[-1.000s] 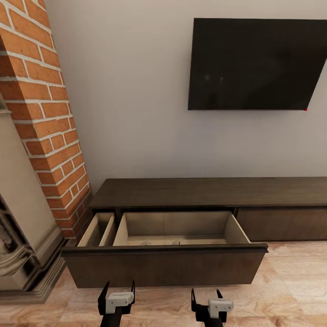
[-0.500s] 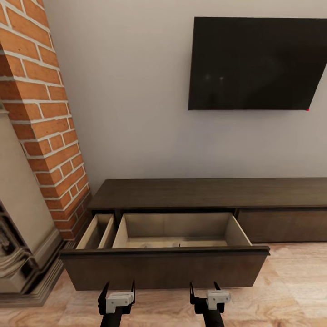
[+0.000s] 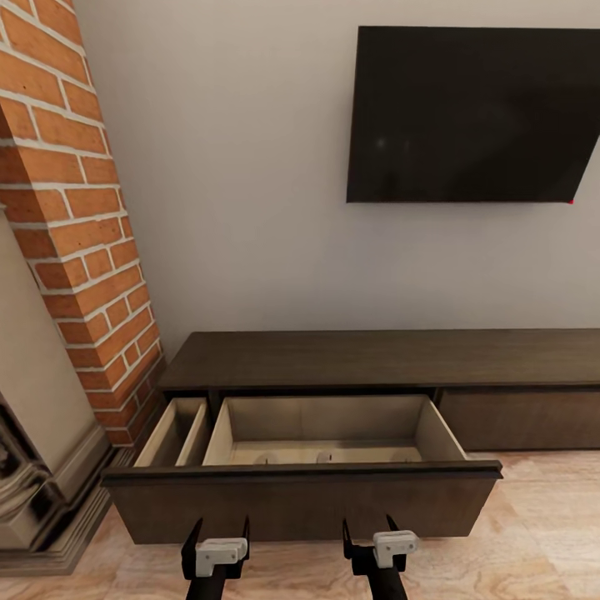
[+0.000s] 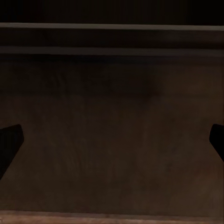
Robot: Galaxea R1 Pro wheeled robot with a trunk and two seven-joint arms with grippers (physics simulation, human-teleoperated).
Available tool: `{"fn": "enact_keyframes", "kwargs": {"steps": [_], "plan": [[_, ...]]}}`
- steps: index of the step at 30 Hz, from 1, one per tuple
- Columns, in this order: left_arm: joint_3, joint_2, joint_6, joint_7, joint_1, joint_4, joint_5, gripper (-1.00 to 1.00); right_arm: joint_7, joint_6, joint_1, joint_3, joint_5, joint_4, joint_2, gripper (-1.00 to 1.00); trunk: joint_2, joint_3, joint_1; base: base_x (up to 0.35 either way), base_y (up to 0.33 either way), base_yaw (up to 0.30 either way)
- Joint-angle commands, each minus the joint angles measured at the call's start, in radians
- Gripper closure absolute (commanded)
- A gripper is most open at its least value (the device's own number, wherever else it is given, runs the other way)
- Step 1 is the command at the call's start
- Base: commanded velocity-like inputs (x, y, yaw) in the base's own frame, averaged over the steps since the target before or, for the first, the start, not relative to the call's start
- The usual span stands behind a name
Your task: Place each of the two pumpkins and all three candles from the living room inside a cabinet in the living room (use any cabinet), then make sure every cabinet is closed, and position the cauldron so it is next to a table in the living room.
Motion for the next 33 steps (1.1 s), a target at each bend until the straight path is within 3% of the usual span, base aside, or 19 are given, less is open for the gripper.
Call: {"fn": "enact_keyframes", "kwargs": {"steps": [1,25,33], "plan": [[-0.005,0.001,-0.003,0.007,-0.001,0.001,0.002,-1.00,-0.006,-0.005,-0.001,0.008,-0.010,0.001,-0.001,-1.00,0.000,-0.001,0.000,0.014,0.000,0.000],[-0.008,-0.001,-0.001,-0.001,-0.003,0.008,-0.001,-1.00,-0.006,-0.005,-0.001,0.005,-0.012,0.007,-0.008,-1.00,0.000,-0.001,0.000,0.002,0.000,0.000],[-0.008,-0.001,0.001,0.000,-0.004,0.008,-0.002,-1.00,-0.004,-0.008,0.000,0.001,0.014,0.010,-0.011,-1.00,0.000,-0.001,0.000,0.011,0.000,0.000]]}}
